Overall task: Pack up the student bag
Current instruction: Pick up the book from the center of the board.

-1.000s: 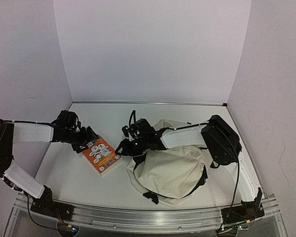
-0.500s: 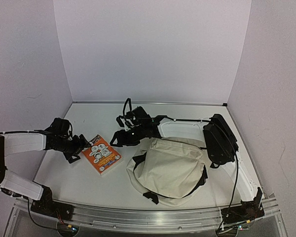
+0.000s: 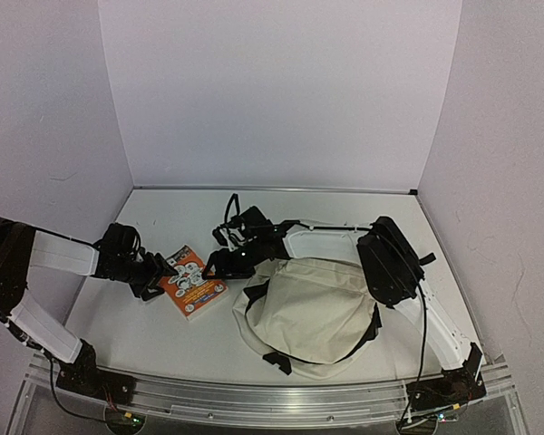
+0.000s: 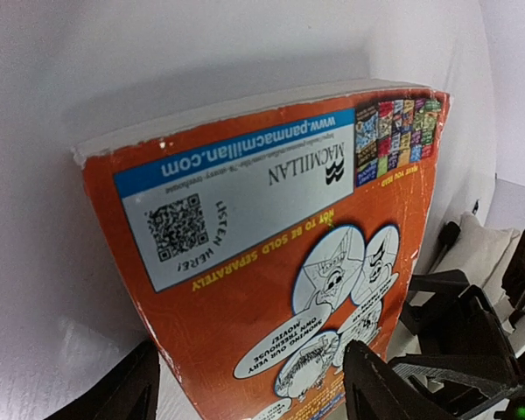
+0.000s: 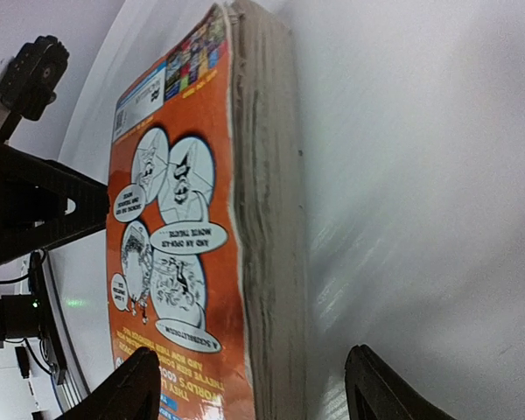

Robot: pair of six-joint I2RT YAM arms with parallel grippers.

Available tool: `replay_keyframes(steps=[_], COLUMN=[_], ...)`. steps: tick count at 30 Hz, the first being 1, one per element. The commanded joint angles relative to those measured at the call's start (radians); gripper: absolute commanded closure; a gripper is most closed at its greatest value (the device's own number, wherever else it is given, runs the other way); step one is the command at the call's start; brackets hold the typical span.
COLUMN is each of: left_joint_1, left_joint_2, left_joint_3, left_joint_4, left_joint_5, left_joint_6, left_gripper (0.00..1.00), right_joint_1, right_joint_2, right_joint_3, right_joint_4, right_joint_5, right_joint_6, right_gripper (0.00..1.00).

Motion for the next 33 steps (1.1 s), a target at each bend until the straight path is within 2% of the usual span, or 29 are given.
replay_keyframes(steps=[1,8,15,20,25,33], left_joint_1=[0.000,0.000,0.000,0.000,-0.001,-0.008], left_joint_2=[0.073,0.127,0.164,0.164,0.160,0.165], left_joint_3=[-0.016,-0.020,-0.021,-0.021,-0.028,-0.035], left_joint_4=[0.109,0.170,0.236,0.254,0.274,0.303], left_joint_5=[0.055,0.091,0.132,0.145,0.160,0.170], left_joint_6=[-0.002,-0.010,-0.036,-0.046,-0.057,-0.074], left_gripper=[0.33,0.39,0.40,0.41,0.43,0.43], right_joint_1=[0.002,0.010,0.023,0.023,0.023,0.030], right_joint_2=[0.067,0.130,0.146,0.149,0.143,0.145], right_joint_3=[0.059,0.112,0.111,0.088,0.018,0.023], right_joint_4=[-0.010,0.001,0.079,0.170,0.360,0.448], right_joint_5=[-0.069,-0.169,-0.182,-0.180,-0.188,-0.232], right_joint_6=[0.032,0.084,0.175,0.260,0.398,0.450], right_gripper=[0.29,0.34,0.41,0.47,0.54,0.56])
